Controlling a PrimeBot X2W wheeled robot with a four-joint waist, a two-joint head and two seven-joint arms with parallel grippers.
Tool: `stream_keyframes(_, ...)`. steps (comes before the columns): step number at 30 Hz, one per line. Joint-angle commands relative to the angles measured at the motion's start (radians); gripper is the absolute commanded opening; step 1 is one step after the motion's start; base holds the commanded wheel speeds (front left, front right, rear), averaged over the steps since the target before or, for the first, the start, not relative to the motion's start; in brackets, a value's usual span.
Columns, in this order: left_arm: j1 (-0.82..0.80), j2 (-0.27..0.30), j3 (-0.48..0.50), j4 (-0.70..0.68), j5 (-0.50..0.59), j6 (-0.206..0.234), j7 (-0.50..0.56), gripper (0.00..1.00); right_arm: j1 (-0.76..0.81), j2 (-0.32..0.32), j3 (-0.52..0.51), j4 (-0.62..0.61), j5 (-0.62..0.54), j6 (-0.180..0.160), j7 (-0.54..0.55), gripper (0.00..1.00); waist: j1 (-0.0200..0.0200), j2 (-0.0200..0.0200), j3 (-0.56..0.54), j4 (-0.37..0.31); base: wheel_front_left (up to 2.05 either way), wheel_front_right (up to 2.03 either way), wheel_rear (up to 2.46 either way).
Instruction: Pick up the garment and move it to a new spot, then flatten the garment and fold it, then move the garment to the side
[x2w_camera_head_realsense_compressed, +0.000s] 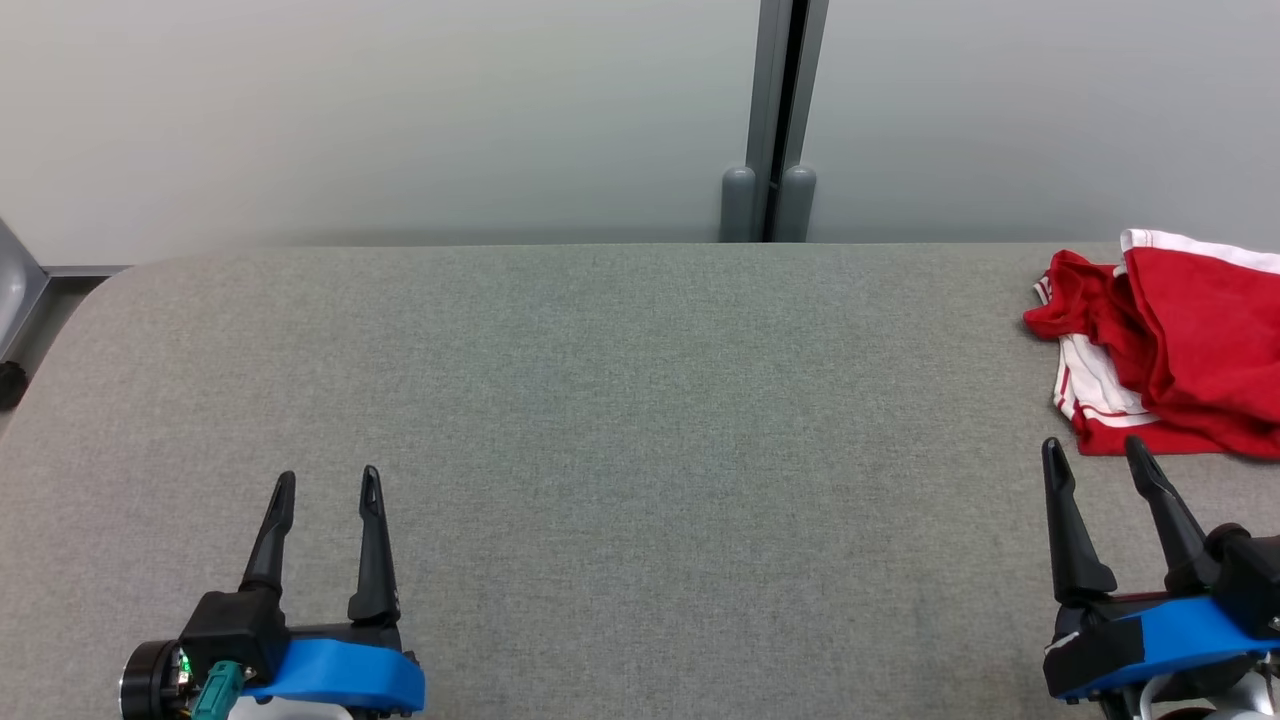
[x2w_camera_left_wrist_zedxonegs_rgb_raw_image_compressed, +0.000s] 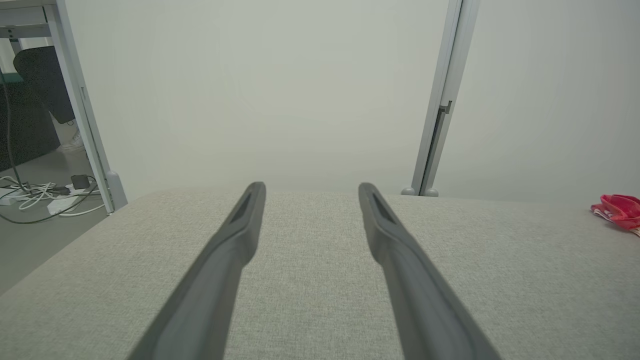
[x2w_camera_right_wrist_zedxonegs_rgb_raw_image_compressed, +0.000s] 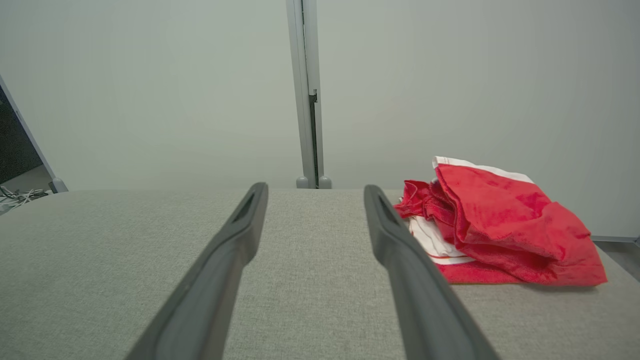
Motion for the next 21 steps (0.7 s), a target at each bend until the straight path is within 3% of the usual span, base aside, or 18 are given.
stream_keyframes(1,0.008,0.006,0.0,-0.005,-0.004,0.003,0.001,1.0,0.019,0.003,-0.003,-0.003,0.006,0.001,0.001,1.0,0.0,-0.0001,0.0,0.001,0.0,0.0,0.0)
stream_keyframes(5,0.002,0.007,0.0,-0.004,-0.015,0.002,0.004,1.0,0.021,0.003,-0.005,0.0,0.013,0.001,-0.001,1.0,0.0,-0.0001,0.003,0.002,0.0,0.0,0.0)
stream_keyframes(6,0.0,0.001,0.0,-0.002,-0.012,0.0,0.004,0.0,0.003,0.001,-0.002,0.0,0.01,0.0,0.0,0.0,0.0,-0.0001,0.003,0.002,0.0,0.0,0.0)
stream_keyframes(11,0.019,-0.007,0.001,0.039,-0.025,-0.001,0.007,0.0,0.002,0.005,-0.002,0.046,0.024,0.0,0.003,0.0,0.0,-0.0001,0.004,0.003,0.0,0.0,0.0)
stream_keyframes(21,0.0,-0.012,0.029,0.044,-0.218,-0.019,0.057,0.0,-0.017,0.005,-0.004,0.08,0.222,0.0,0.026,0.0,0.0,-0.0001,0.001,-0.001,0.0,0.0,0.0)
